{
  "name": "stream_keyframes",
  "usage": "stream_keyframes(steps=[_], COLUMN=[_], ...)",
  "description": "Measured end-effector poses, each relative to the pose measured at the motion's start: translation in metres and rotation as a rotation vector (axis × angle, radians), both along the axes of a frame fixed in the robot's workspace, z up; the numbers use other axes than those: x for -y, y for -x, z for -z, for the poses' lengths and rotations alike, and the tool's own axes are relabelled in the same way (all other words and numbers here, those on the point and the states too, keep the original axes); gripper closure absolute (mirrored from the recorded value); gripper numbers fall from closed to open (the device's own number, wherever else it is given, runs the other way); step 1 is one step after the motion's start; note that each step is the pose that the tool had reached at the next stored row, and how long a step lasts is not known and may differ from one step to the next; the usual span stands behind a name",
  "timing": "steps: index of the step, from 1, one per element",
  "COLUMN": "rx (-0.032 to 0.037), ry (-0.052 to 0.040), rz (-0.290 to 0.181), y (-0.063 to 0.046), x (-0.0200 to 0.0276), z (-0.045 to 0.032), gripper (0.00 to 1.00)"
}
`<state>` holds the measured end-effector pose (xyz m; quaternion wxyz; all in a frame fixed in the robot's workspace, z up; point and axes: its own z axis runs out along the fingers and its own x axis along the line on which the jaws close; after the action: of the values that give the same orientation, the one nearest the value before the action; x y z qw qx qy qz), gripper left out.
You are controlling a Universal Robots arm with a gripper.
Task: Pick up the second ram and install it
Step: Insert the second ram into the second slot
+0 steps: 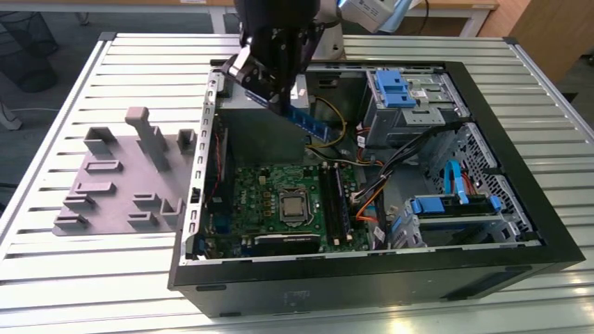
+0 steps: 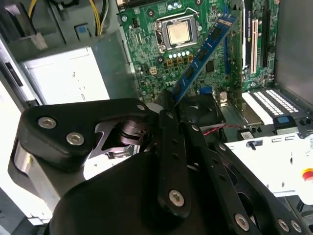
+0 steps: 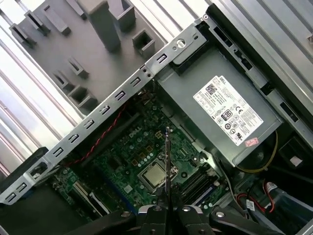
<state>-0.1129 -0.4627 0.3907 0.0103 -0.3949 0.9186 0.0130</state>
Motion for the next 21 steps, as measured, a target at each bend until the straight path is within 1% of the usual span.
stream_keyframes(steps=[15, 18, 21], rx=[0.0, 0.0, -0.0005], ry=[0.0125, 0.0139, 0.0148], rz=[0.05, 0.079, 0.128], y=[-0.024, -0.025, -0.025], x=[-0.0074, -0.0077, -0.0078], z=[0.0013, 0.0022, 0.003], gripper=[0.86, 0.86, 0.86])
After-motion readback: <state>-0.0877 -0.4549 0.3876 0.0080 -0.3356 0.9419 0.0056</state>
